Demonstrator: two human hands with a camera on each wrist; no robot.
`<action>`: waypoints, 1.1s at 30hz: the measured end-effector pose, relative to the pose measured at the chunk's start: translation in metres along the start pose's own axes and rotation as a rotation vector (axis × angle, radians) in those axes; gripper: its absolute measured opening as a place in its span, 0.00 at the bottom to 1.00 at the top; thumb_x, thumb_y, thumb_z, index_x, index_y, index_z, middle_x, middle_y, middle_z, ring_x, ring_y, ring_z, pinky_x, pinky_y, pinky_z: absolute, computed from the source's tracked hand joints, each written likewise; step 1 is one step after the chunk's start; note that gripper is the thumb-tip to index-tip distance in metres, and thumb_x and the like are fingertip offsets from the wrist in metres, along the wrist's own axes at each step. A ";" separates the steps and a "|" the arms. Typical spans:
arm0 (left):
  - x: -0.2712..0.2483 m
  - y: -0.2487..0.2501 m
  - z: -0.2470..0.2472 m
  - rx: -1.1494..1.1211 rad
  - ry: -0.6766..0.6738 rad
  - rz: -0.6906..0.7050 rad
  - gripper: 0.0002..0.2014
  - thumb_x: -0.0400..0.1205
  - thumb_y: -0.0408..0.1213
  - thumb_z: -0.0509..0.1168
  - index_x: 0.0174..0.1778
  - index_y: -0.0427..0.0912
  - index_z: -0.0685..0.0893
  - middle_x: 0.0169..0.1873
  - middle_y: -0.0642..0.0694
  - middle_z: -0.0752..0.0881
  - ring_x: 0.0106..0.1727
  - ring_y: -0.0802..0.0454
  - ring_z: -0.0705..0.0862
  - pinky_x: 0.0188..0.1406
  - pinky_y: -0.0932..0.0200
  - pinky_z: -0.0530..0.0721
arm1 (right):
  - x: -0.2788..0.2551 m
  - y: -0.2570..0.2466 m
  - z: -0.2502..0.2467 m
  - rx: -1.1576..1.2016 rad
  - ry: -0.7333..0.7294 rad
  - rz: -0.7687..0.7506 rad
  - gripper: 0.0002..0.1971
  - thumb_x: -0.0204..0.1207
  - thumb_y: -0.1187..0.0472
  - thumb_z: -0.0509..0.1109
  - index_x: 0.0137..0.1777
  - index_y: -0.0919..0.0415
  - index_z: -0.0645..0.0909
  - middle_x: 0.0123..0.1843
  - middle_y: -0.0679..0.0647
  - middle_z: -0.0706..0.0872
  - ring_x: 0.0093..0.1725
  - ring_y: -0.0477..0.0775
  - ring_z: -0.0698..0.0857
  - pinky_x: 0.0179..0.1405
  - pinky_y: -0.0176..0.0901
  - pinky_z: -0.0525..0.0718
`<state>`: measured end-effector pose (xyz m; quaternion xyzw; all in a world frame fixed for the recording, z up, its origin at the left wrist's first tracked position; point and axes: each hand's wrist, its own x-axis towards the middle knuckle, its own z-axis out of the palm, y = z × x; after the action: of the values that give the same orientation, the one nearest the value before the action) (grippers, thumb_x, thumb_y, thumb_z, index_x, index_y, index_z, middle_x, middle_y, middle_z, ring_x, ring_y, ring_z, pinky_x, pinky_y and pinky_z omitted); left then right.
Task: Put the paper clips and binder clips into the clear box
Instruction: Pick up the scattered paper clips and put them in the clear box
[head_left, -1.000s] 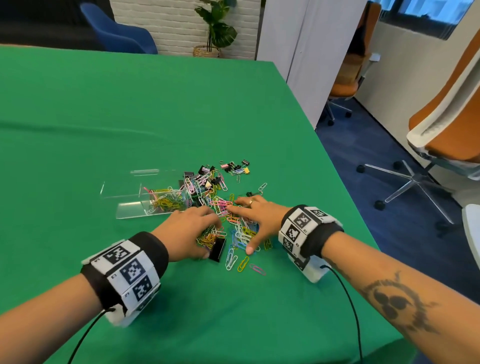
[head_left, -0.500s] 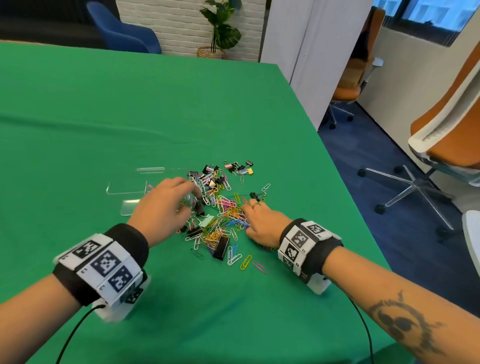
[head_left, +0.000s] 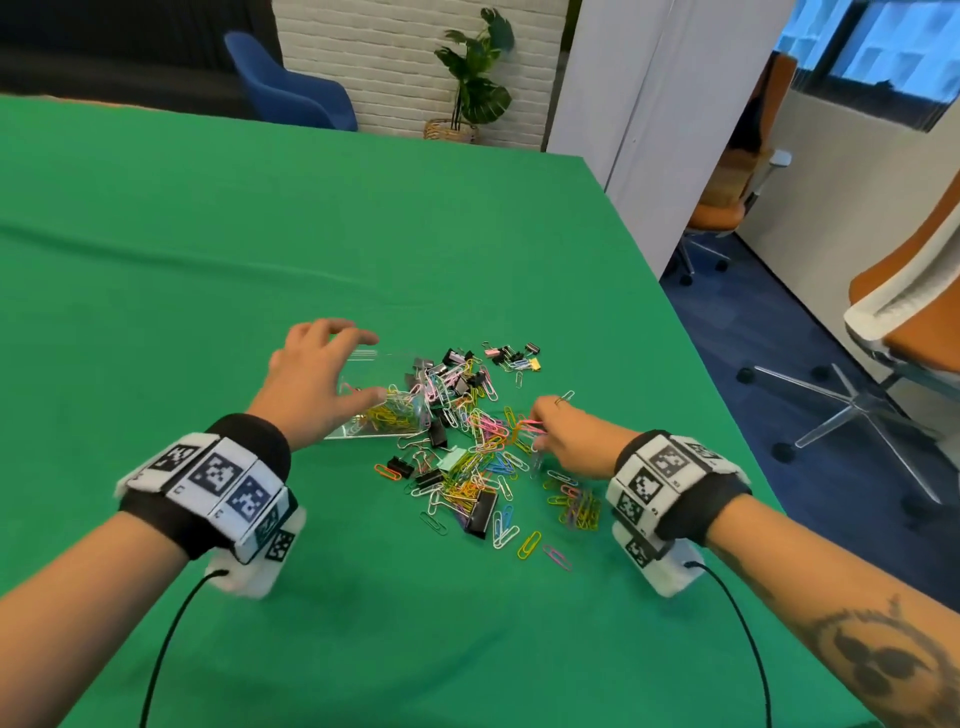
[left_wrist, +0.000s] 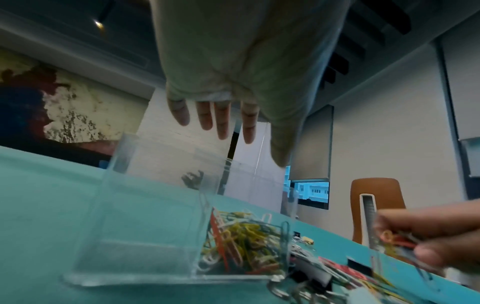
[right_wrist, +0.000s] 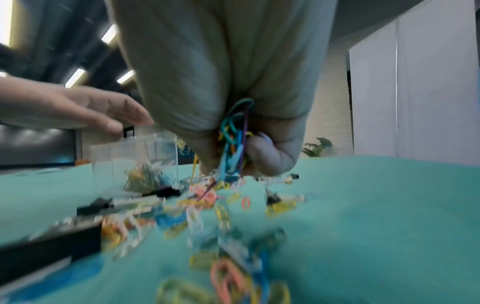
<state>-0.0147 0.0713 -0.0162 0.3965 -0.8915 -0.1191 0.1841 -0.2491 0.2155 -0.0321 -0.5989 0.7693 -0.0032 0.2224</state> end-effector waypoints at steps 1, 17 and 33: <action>0.002 -0.004 -0.001 0.070 -0.064 -0.029 0.36 0.69 0.55 0.72 0.72 0.50 0.69 0.72 0.42 0.69 0.75 0.42 0.62 0.71 0.37 0.64 | -0.002 -0.004 -0.008 -0.012 0.019 -0.017 0.06 0.83 0.62 0.57 0.56 0.63 0.67 0.48 0.54 0.70 0.44 0.54 0.73 0.40 0.41 0.72; 0.011 -0.021 0.011 0.135 -0.235 -0.116 0.40 0.70 0.56 0.70 0.75 0.49 0.62 0.68 0.44 0.71 0.72 0.44 0.64 0.65 0.42 0.69 | 0.062 -0.138 -0.038 -0.560 0.132 -0.379 0.19 0.79 0.70 0.60 0.70 0.64 0.66 0.65 0.63 0.75 0.60 0.63 0.80 0.43 0.48 0.75; 0.010 -0.025 0.013 0.161 -0.204 -0.098 0.39 0.71 0.58 0.68 0.74 0.46 0.62 0.66 0.45 0.71 0.70 0.44 0.64 0.61 0.45 0.71 | 0.076 -0.145 -0.048 -0.338 0.128 -0.450 0.27 0.70 0.68 0.73 0.68 0.60 0.70 0.48 0.58 0.82 0.48 0.55 0.80 0.48 0.50 0.80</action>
<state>-0.0101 0.0484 -0.0345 0.4388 -0.8918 -0.0959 0.0540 -0.1468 0.0919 0.0251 -0.7818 0.6190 0.0381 0.0641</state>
